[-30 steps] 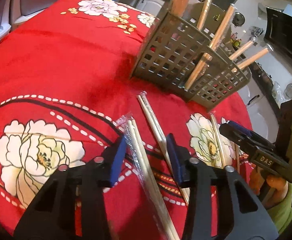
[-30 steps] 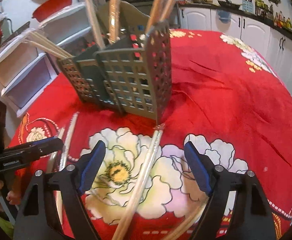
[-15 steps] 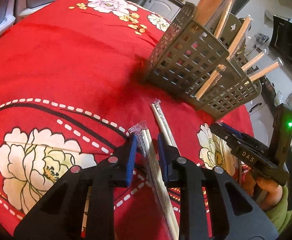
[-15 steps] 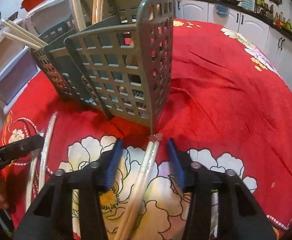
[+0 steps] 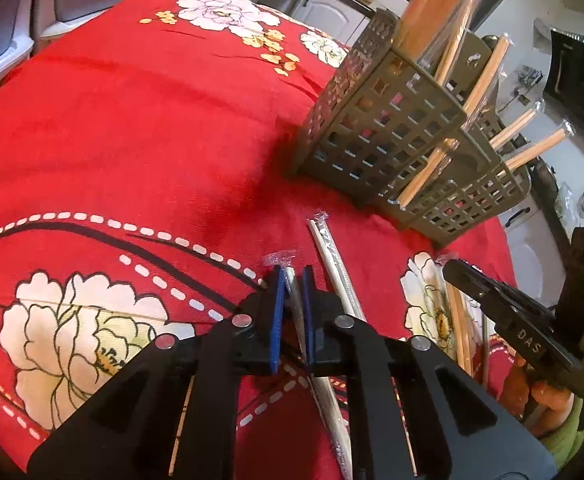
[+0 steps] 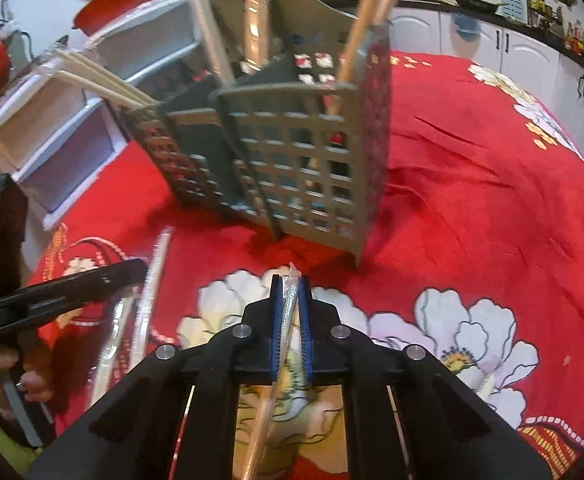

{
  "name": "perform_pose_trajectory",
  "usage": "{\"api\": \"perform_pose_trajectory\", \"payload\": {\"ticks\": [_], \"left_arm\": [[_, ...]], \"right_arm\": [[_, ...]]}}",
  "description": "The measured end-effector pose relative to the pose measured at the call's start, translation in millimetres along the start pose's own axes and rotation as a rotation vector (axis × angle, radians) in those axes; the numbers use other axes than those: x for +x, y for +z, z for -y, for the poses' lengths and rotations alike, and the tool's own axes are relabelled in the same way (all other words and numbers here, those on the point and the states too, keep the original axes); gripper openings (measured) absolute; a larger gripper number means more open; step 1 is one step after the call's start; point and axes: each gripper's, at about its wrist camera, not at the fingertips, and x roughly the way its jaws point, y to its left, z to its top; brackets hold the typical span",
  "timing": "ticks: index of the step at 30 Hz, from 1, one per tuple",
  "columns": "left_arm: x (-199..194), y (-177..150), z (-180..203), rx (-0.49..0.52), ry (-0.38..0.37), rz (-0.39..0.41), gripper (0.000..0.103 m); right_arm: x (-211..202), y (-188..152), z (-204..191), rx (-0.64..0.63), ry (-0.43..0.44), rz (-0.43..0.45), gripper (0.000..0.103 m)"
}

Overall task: Organize utensils
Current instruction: 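Close the left gripper on a wrapped chopstick while the right gripper grasps another, then lift both held chopsticks up over the grey caddy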

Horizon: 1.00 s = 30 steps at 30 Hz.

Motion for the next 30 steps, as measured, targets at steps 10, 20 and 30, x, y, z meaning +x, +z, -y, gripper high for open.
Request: {"api": "perform_pose_trajectory", "payload": {"ticks": [10, 20, 30], "left_arm": [[-36.4, 3.3, 14.1, 0.032, -0.033, 0.092, 0.002], [-68.8, 17.4, 38.4, 0.077, -0.073, 0.191, 0.001], [-96.9, 29.5, 61.0, 0.131, -0.09, 0.276, 0.001]], "right_arm": [[-26.6, 3.4, -22.6, -0.02, 0.056, 0.069, 0.007], [-62.8, 10.6, -43.9, -0.048, 0.099, 0.165, 0.006], [-101.6, 14.2, -58.3, -0.082, 0.112, 0.282, 0.006]]}}
